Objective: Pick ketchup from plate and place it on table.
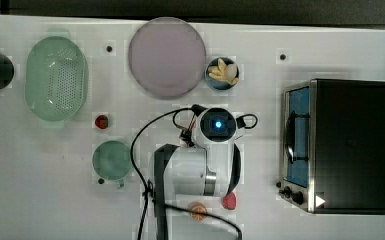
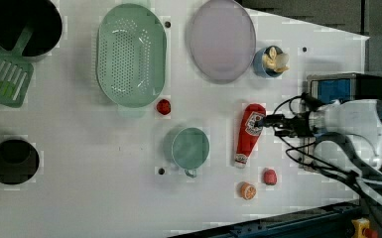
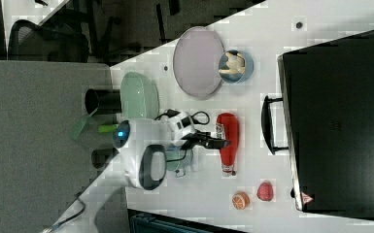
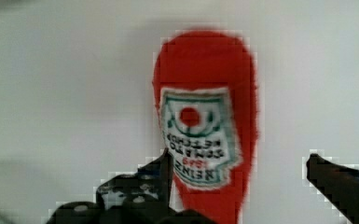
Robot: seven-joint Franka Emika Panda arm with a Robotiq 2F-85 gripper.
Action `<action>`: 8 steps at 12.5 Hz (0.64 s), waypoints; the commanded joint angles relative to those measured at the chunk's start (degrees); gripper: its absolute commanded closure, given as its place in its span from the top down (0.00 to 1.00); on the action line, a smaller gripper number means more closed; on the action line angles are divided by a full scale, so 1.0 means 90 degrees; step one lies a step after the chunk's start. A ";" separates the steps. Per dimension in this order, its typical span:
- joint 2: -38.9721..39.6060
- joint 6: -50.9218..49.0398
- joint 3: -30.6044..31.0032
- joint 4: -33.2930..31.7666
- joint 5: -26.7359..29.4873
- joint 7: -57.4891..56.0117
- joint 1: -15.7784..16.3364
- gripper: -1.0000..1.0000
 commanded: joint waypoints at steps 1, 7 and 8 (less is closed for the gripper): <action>-0.1219 -0.0760 0.0033 0.0824 0.0043 0.0998 -0.0031 1.00; -0.2267 -0.3661 0.0037 0.2533 0.0035 0.3354 -0.0028 1.00; -0.2312 -0.3999 0.0046 0.2819 0.0034 0.3375 -0.0024 1.00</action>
